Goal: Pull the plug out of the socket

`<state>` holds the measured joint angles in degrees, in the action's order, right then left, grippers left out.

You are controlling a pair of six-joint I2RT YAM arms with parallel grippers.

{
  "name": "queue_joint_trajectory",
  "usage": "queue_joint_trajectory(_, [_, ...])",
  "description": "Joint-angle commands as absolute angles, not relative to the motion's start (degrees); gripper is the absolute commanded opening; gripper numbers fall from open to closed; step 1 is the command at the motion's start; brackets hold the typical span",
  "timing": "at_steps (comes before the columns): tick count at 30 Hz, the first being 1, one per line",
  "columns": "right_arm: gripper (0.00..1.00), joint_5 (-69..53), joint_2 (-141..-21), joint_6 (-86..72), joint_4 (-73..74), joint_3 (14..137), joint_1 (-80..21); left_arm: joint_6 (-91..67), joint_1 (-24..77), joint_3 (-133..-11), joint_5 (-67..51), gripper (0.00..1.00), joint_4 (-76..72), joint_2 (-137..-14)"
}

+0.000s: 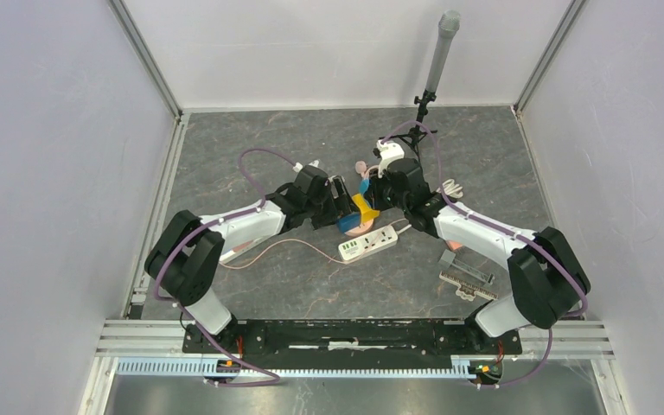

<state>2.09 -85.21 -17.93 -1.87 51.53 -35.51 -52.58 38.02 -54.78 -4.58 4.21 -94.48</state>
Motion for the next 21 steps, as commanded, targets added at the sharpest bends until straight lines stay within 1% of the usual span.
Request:
queue_joint_trajectory(1, [0.00, 0.18, -84.94, -20.46, -0.60, 53.35, -35.77, -48.88, 39.11, -54.92, -0.24, 0.86, 6.76, -97.35])
queue_joint_trajectory(9, [0.00, -5.09, -85.43, -22.41, -1.60, 53.96, -35.39, -47.75, 39.19, -53.46, 3.47, 0.84, 8.73, -98.33])
queue_joint_trajectory(15, [0.00, -11.94, -84.59, -26.89, -5.03, 53.10, -34.19, -47.03, 39.20, -52.44, 4.33, 0.86, 9.58, -98.70])
queue_joint_trajectory(21, [0.00, -13.47, -84.48, -29.51, -7.52, 51.49, -33.76, -46.68, 39.19, -51.78, 4.15, 0.85, 9.50, -99.26])
